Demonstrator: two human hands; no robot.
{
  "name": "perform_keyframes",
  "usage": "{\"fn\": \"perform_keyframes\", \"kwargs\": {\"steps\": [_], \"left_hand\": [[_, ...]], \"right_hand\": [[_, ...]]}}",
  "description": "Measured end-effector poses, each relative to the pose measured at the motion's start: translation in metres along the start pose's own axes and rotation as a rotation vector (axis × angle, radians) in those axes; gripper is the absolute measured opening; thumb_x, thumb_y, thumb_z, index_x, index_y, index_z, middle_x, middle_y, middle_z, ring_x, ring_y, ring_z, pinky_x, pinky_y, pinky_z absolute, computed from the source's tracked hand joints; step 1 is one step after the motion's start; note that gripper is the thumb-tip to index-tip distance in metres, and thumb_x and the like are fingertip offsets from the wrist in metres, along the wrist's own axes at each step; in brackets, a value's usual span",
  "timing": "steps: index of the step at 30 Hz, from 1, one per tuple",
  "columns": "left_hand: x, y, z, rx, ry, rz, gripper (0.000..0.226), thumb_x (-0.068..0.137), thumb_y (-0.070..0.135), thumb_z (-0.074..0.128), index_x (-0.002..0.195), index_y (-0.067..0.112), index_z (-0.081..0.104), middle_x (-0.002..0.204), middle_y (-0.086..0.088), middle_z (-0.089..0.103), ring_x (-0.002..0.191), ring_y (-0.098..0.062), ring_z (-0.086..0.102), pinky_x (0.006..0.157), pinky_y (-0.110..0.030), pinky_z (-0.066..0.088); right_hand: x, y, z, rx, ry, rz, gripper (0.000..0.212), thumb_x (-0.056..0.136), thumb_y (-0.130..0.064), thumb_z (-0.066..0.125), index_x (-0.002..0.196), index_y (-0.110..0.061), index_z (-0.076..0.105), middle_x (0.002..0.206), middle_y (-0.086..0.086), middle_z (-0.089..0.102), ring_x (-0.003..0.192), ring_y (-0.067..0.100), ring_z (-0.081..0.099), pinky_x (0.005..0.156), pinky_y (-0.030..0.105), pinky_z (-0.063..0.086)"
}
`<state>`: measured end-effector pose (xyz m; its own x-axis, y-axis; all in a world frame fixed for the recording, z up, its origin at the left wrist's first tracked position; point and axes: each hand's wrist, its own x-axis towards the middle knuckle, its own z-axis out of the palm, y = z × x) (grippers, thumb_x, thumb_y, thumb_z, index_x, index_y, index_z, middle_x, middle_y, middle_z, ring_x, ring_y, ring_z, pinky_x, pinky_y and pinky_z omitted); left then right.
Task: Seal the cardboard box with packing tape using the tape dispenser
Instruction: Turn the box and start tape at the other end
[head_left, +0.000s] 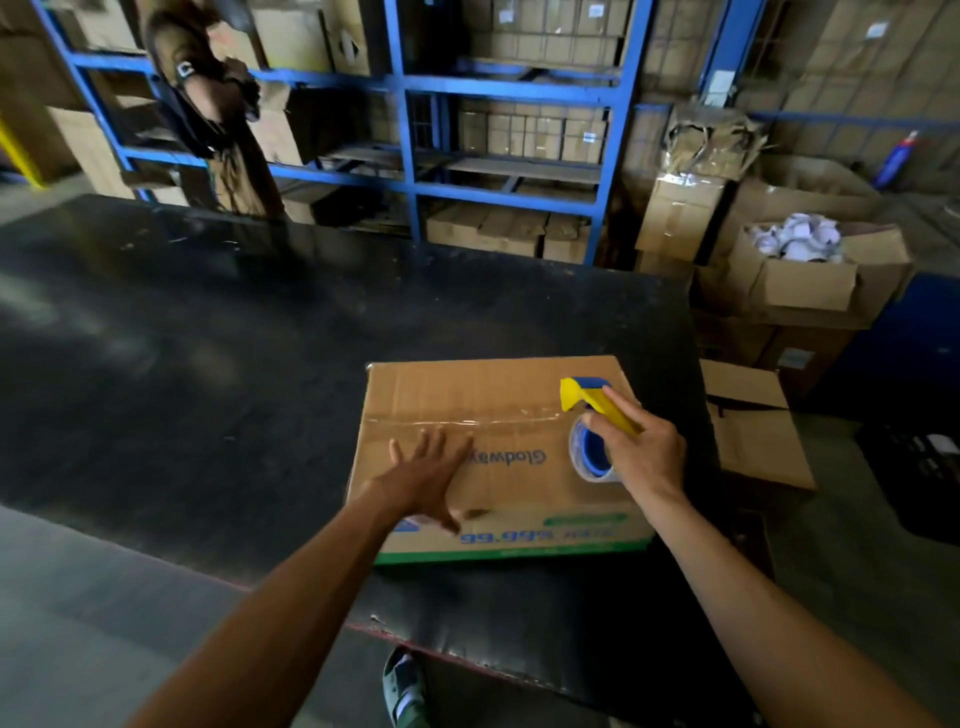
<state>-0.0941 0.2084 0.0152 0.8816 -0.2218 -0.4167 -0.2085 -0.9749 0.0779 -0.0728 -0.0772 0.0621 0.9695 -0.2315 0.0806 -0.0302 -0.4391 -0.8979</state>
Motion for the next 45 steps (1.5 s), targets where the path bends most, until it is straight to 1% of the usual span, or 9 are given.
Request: {"fn": "perform_keyframes", "kwargs": {"steps": [5, 11, 14, 17, 20, 26, 31, 39, 45], "left_hand": [[0.01, 0.011, 0.004, -0.016, -0.015, 0.007, 0.104, 0.082, 0.055, 0.071, 0.152, 0.051, -0.007, 0.161, -0.014, -0.026, 0.143, -0.052, -0.022, 0.105, -0.078, -0.007], [0.025, -0.023, -0.035, 0.337, 0.07, -0.227, 0.073, 0.096, 0.014, 0.046, 0.158, 0.029, 0.01, 0.165, -0.02, 0.007, 0.151, -0.04, 0.0, 0.115, -0.07, -0.002], [0.05, 0.045, -0.044, 0.081, 0.031, -0.208, 0.077, 0.092, 0.034, 0.054, 0.157, 0.018, 0.015, 0.164, -0.024, 0.005, 0.15, -0.046, -0.005, 0.113, -0.072, -0.002], [0.066, 0.124, -0.023, -0.226, 0.002, -0.108, 0.102, 0.087, 0.07, 0.044, 0.158, 0.013, -0.004, 0.162, -0.023, -0.018, 0.147, -0.046, -0.019, 0.111, -0.07, -0.009], [0.07, 0.157, -0.001, -0.138, 0.087, -0.152, 0.116, 0.081, 0.076, 0.05, 0.157, 0.008, -0.007, 0.158, -0.032, -0.019, 0.144, -0.055, -0.018, 0.112, -0.072, -0.008], [0.077, 0.115, -0.009, -0.006, 0.103, 0.017, 0.106, 0.086, 0.058, 0.063, 0.156, 0.005, 0.003, 0.159, -0.036, -0.005, 0.143, -0.06, -0.005, 0.119, -0.06, 0.002], [0.065, 0.024, -0.013, 0.09, -0.006, 0.271, 0.105, 0.088, 0.044, 0.069, 0.159, 0.014, -0.002, 0.164, -0.019, -0.012, 0.151, -0.042, -0.006, 0.122, -0.05, 0.003], [0.032, -0.011, -0.009, 0.199, -0.066, 0.356, 0.099, 0.092, 0.018, 0.066, 0.158, 0.02, -0.008, 0.166, -0.005, -0.016, 0.15, -0.034, -0.017, 0.117, -0.061, -0.003], [0.029, -0.009, -0.007, 0.256, -0.062, 0.345, 0.095, 0.095, 0.025, 0.062, 0.158, 0.021, -0.01, 0.166, -0.004, -0.016, 0.151, -0.034, -0.014, 0.117, -0.064, 0.005]], "right_hand": [[-0.005, -0.004, 0.004, -0.018, -0.022, -0.003, 0.056, 0.067, -0.058, 0.074, 0.121, -0.045, 0.064, 0.123, -0.014, 0.067, 0.11, 0.008, 0.061, 0.097, 0.037, 0.051], [-0.002, 0.004, -0.025, 0.058, 0.068, 0.127, 0.054, 0.059, -0.057, 0.078, 0.111, -0.053, 0.063, 0.104, -0.018, 0.073, 0.094, 0.006, 0.067, 0.092, 0.037, 0.055], [0.004, 0.005, -0.039, 0.106, 0.111, 0.19, 0.054, 0.06, -0.051, 0.079, 0.113, -0.045, 0.067, 0.104, -0.015, 0.071, 0.095, 0.009, 0.066, 0.092, 0.037, 0.054], [0.007, 0.002, -0.051, 0.128, 0.155, 0.232, 0.048, 0.07, -0.038, 0.081, 0.117, -0.035, 0.07, 0.1, -0.016, 0.067, 0.095, 0.01, 0.063, 0.089, 0.031, 0.053], [0.008, 0.001, -0.059, 0.116, 0.146, 0.238, 0.048, 0.07, -0.038, 0.081, 0.117, -0.036, 0.069, 0.092, -0.021, 0.064, 0.092, 0.006, 0.062, 0.089, 0.031, 0.053], [0.008, 0.004, -0.054, 0.15, 0.143, 0.23, 0.047, 0.071, -0.032, 0.082, 0.116, -0.032, 0.07, 0.099, -0.017, 0.068, 0.09, 0.001, 0.062, 0.084, 0.027, 0.053], [0.006, -0.002, -0.029, 0.171, 0.114, 0.213, 0.047, 0.07, -0.033, 0.082, 0.116, -0.032, 0.071, 0.107, -0.012, 0.071, 0.093, 0.004, 0.063, 0.087, 0.028, 0.053], [-0.007, -0.018, 0.006, 0.151, -0.041, 0.108, 0.049, 0.068, -0.04, 0.082, 0.115, -0.037, 0.07, 0.104, -0.015, 0.071, 0.095, 0.001, 0.064, 0.082, 0.02, 0.051], [-0.018, -0.016, 0.014, 0.043, -0.214, -0.019, 0.048, 0.07, -0.05, 0.078, 0.116, -0.048, 0.065, 0.108, -0.02, 0.07, 0.096, -0.004, 0.063, 0.084, 0.018, 0.049]]}}
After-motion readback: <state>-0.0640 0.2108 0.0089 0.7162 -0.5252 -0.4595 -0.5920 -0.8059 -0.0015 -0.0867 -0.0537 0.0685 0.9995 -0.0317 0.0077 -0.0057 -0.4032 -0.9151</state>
